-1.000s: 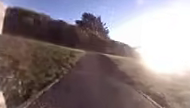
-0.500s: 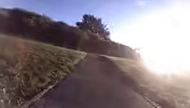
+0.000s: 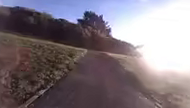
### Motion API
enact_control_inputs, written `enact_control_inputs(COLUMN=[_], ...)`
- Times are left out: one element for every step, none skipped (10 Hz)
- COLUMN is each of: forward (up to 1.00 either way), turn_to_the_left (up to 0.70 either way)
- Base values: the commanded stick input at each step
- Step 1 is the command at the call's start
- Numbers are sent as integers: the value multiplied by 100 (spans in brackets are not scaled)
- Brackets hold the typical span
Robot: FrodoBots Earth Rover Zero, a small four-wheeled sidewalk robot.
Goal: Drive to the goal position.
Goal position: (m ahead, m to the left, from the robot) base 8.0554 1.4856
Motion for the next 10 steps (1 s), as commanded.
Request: enact_control_inputs(forward=[70,70,70,70,70,70,70,70,70,70], turn_to_the_left=[0,0,0,0,0,0,0,0,0,0])
